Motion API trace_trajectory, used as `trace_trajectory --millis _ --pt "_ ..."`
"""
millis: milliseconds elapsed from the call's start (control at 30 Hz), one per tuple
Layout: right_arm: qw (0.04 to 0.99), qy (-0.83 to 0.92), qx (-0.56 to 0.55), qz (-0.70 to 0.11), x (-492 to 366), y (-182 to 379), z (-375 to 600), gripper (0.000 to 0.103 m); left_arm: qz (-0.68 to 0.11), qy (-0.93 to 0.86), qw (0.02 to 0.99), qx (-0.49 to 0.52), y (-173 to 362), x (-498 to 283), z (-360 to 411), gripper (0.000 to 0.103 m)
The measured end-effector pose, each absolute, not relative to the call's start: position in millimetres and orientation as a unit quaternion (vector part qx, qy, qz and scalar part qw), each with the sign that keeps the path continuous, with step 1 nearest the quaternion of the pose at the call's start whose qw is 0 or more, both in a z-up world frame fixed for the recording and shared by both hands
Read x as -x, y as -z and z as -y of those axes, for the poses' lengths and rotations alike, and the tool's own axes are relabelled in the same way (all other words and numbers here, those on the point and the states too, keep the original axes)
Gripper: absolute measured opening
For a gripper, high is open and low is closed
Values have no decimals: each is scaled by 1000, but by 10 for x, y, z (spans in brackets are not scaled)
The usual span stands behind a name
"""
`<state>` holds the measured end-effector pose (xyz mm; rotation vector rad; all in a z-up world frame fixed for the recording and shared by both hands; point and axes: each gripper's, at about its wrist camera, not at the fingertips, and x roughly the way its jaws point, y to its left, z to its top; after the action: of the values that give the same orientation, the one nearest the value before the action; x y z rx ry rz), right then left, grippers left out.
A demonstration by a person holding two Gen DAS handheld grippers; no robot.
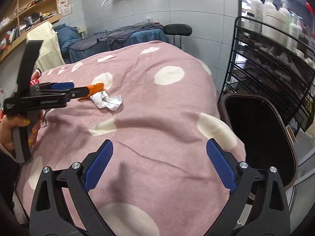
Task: Collect trash
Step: 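Move the left tool to the bed and grasp the orange peel, then grasp the small white wrapper with the right tool while the left tool holds the peel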
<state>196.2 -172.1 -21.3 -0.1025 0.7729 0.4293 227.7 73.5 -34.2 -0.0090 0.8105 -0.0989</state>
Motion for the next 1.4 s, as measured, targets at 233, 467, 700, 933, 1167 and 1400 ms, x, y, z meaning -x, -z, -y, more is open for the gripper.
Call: trace_trajectory --millis 233,467,700,933,1167,1400 --pt "895 -233 73 -373 -1986 144 1447 94 -434 20 900 -21 527 -2499 -911 55" --pt "886 -249 90 -382 -2057 141 1246 95 -446 28 894 -25 594 -2551 -934 27" --pt "873 -269 112 -390 -2156 149 1008 95 -430 30 902 -3 535 -2452 -997 13" --pt "847 -304 144 -413 -2388 209 623 95 -407 22 912 30 418 -2294 -1134 12" --pt "817 -319 208 -433 -2667 322 126 95 -371 4 926 63 207 -1994 -1327 12" --pt "784 -318 231 -480 -3028 590 -206 83 -357 -4 930 86 152 -1775 -1408 12"
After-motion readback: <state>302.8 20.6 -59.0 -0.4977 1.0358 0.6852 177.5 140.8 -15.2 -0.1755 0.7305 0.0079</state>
